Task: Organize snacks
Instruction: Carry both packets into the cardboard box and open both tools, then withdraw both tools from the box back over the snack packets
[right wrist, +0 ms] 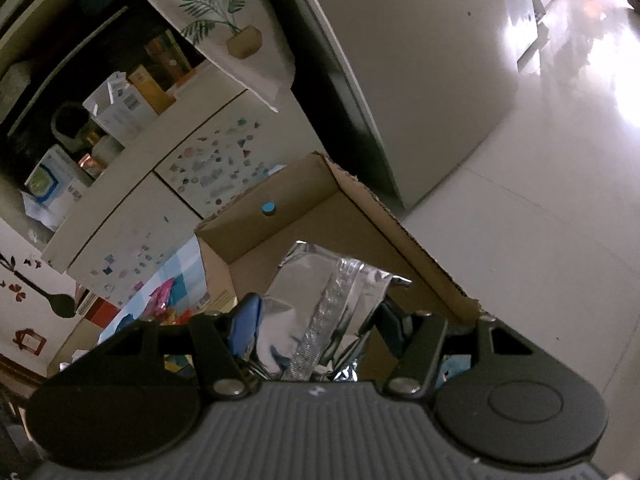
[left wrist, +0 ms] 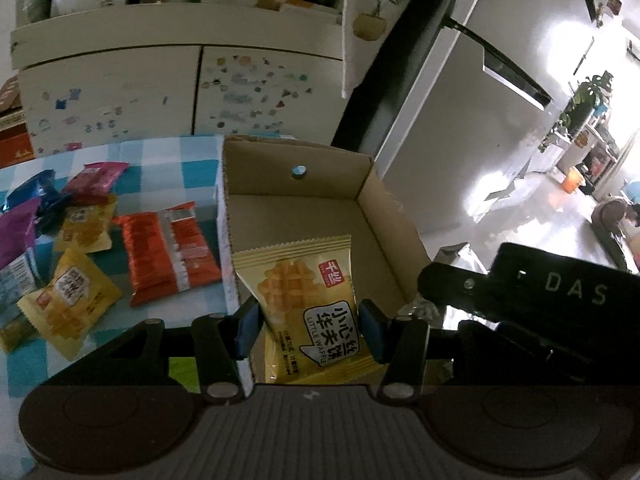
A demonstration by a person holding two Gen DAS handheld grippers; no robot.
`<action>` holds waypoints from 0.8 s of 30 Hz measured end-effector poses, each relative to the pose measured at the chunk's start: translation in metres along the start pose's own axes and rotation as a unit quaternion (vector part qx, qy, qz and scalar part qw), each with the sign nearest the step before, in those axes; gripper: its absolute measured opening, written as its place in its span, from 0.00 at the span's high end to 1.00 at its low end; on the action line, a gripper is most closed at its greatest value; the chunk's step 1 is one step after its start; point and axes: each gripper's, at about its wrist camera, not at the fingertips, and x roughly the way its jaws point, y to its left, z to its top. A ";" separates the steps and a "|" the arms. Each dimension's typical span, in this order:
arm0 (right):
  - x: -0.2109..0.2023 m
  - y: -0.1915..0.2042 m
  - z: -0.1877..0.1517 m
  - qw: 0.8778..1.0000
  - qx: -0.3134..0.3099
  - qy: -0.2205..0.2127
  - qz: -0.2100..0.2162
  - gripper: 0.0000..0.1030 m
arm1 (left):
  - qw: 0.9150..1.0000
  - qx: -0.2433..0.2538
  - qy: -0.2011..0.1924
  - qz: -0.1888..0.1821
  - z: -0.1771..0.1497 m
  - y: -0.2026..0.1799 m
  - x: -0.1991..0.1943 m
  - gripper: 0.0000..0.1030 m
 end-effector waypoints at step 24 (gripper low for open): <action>0.008 0.008 0.000 1.000 0.009 -0.003 0.005 0.24 | 1.000 0.001 -0.005 -0.006 0.013 0.027 -0.023 0.11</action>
